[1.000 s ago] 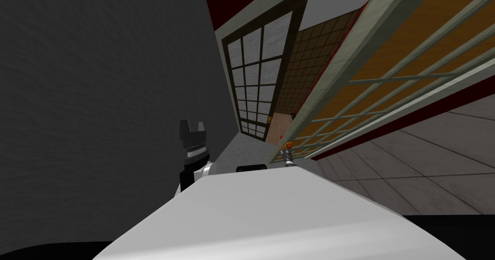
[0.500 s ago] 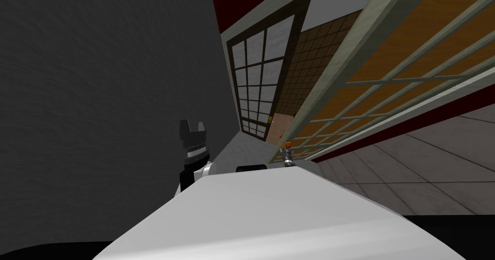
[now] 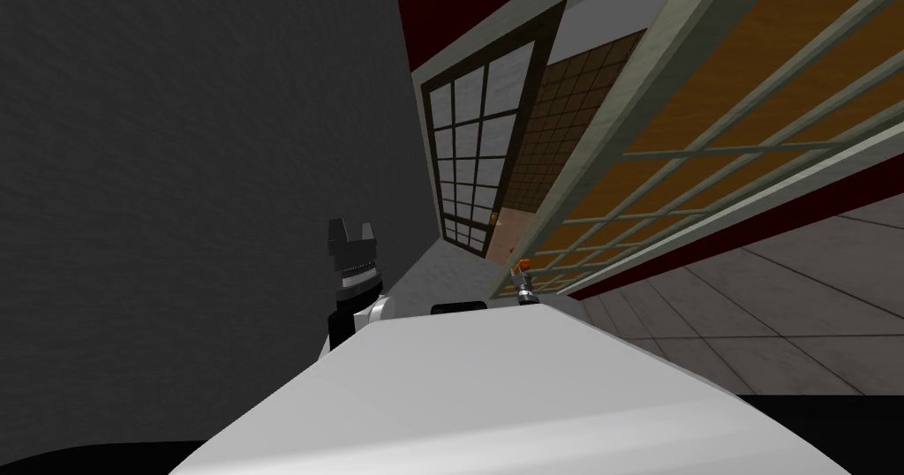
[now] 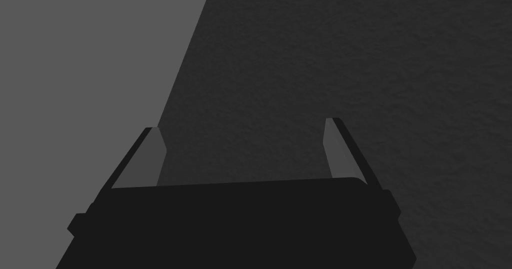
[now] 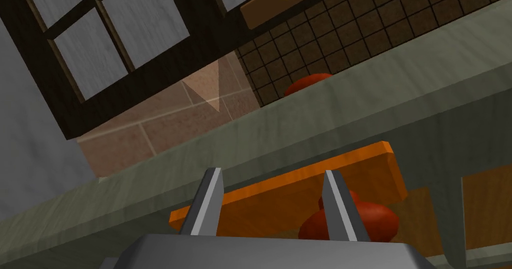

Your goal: Pull the door open

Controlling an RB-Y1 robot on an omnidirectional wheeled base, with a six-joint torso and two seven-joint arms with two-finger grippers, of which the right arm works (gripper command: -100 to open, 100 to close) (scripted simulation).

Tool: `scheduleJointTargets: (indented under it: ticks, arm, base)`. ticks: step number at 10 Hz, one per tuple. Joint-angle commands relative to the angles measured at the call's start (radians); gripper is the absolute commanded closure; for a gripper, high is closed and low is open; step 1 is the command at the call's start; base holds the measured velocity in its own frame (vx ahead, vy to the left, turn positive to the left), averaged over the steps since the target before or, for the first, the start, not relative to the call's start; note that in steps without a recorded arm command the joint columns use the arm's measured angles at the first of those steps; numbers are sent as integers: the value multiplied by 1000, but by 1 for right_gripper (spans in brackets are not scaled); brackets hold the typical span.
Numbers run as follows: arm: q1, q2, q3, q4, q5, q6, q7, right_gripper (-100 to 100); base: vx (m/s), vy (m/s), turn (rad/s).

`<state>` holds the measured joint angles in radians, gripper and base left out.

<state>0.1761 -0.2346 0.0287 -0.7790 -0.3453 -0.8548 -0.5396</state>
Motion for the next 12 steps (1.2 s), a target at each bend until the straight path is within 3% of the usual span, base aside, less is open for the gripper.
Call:
scheduleJointTargets:
  ticks: [1,12]
  arm:
    - [8,-17,-9,-21,-25,2,-40,-100]
    - [-2,-26,67,-61,-130,-2,-290,-100]
  base:
    - [-49,-39,70]
    - [-75,-48,85]
